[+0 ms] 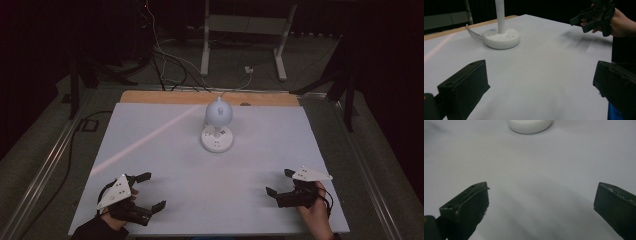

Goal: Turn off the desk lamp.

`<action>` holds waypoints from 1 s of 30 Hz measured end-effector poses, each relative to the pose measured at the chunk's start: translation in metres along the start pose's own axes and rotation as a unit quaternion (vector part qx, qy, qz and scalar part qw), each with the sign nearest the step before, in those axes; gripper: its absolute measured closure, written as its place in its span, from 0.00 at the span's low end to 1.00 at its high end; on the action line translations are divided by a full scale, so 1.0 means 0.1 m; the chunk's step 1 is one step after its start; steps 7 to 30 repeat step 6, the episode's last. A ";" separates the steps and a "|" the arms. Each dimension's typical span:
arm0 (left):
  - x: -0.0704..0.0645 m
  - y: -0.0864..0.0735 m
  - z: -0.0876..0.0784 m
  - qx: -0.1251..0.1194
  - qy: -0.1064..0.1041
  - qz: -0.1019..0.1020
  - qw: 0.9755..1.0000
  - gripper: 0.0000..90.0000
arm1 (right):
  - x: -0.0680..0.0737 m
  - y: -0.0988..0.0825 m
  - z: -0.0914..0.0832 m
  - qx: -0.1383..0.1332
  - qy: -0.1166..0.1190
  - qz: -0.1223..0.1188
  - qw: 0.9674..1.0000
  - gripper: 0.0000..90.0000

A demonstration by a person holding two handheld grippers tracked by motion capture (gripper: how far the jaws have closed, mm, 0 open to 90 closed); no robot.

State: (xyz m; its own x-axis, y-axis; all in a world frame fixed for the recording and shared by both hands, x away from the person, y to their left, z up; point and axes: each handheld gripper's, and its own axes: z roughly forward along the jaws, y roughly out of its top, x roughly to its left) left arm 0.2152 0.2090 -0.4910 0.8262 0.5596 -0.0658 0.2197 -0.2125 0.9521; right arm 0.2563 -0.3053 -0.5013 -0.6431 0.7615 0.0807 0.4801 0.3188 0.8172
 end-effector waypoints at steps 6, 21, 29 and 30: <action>0.00 0.00 0.00 0.001 0.001 -0.001 1.000 0.01 | 0.01 0.00 0.05 0.013 0.001 -0.011 1.000 0.00; 0.00 0.00 0.00 0.001 0.001 -0.001 1.000 0.01 | 0.01 0.00 0.05 0.013 0.001 -0.011 1.000 0.00; 0.00 0.00 0.00 0.001 0.001 -0.001 1.000 0.01 | 0.01 0.00 0.05 0.013 0.001 -0.011 1.000 0.00; 0.00 0.00 0.00 0.001 0.001 -0.001 1.000 0.01 | 0.01 0.00 0.05 0.013 0.001 -0.011 1.000 0.00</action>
